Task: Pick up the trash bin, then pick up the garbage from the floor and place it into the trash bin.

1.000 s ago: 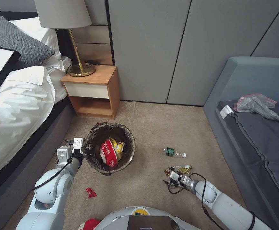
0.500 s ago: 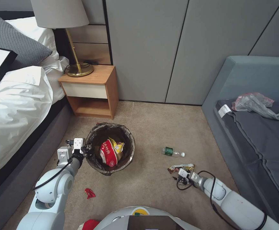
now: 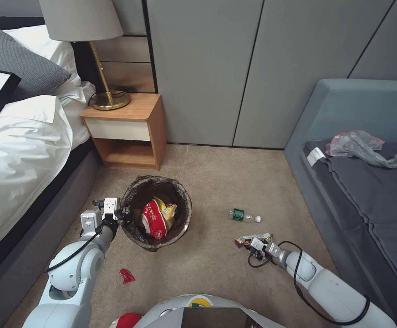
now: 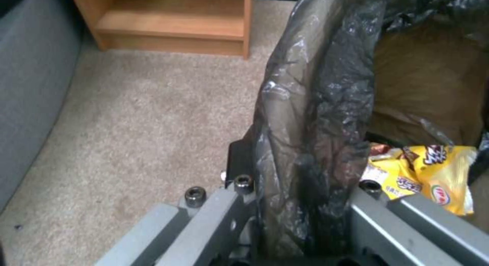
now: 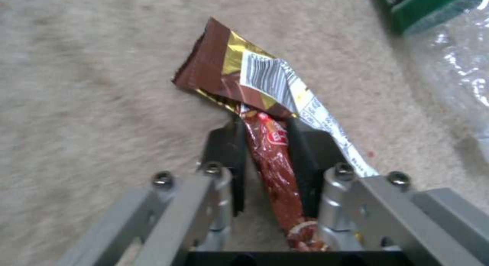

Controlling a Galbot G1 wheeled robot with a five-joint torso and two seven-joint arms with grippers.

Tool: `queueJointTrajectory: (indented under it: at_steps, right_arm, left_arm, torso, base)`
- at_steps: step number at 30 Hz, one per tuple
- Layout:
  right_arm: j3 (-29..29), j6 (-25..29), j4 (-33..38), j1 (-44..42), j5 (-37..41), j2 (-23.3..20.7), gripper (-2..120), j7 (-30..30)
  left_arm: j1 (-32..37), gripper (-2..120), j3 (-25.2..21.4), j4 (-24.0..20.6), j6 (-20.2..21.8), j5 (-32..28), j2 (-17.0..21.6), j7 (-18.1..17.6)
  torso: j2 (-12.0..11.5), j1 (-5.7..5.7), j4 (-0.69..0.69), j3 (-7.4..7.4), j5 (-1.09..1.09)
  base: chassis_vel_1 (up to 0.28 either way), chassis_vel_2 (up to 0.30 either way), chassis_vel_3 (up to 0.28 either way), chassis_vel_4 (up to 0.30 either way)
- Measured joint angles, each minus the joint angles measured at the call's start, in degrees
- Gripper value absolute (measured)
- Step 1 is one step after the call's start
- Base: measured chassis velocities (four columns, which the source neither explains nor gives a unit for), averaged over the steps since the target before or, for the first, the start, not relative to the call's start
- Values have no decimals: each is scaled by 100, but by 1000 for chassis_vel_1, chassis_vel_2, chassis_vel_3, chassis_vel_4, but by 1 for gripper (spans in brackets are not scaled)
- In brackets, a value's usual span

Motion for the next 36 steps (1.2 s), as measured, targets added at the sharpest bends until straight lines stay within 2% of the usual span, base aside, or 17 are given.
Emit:
queueJointTrajectory:
  at_steps: [3,4,5,8,11,12,13,25,28,30,32,33,35,36]
  right_arm:
    - [-30,15,-73,79,2,30,12,-19]
    - [-37,16,-99,119,10,37,7,-23]
    - [-36,15,-133,167,24,40,3,-21]
    - [-15,13,-154,182,73,13,0,-10]
    - [24,12,-181,176,78,-16,0,3]
    - [38,16,-186,170,82,-29,0,6]
    - [43,20,-184,170,89,-36,0,6]
    - [188,-41,124,250,262,-81,0,24]
    - [529,-282,747,275,806,-224,0,108]
    - [584,-316,826,275,882,-245,0,118]
    - [948,-565,1447,276,1500,-427,0,214]
    - [948,-565,1447,276,1500,-427,0,214]
    - [1297,-911,2315,296,2417,-665,0,374]
    - [1350,-988,2475,308,2597,-711,0,419]
  left_arm:
    - [6,0,-10,-14,0,0,3,2]
    - [8,0,-10,-20,0,0,-2,5]
    - [9,0,-1,-21,0,1,-7,8]
    - [19,0,14,-9,0,17,-19,9]
    - [18,0,26,-5,0,27,-24,13]
    - [18,0,30,-4,0,28,-26,16]
    - [18,0,30,-4,0,28,-26,17]
    - [2,0,31,-7,0,30,-15,25]
    - [-1,0,30,-6,0,30,-9,24]
    - [-1,0,30,-6,0,29,-8,24]
    - [-1,0,43,9,0,24,-7,24]
    - [-1,0,43,9,0,24,-7,24]
    - [3,0,87,21,0,20,-15,30]
    - [3,0,97,25,0,19,-18,32]
  torso:
    - [1,0,0,0,-1]
    - [1,0,4,0,3]
    - [0,0,12,0,19]
    - [-1,0,19,1,21]
    - [-2,0,17,1,17]
    - [-2,0,10,2,11]
    - [-2,0,9,1,13]
    - [-2,1,7,1,9]
    - [-1,1,10,1,9]
    - [-1,1,10,1,9]
    - [-1,1,10,1,8]
    - [-1,1,10,1,8]
    - [-1,1,8,0,7]
    - [-1,1,9,0,7]
  base:
    - [0,0,0,0]
    - [0,0,0,0]
    - [0,0,0,0]
    - [0,0,0,0]
    - [0,0,0,0]
    - [0,0,0,0]
    - [0,0,0,0]
    - [0,0,0,0]
    - [0,0,0,0]
    - [0,0,0,0]
    - [0,0,0,0]
    - [0,0,0,0]
    - [0,0,0,0]
    - [0,0,0,0]
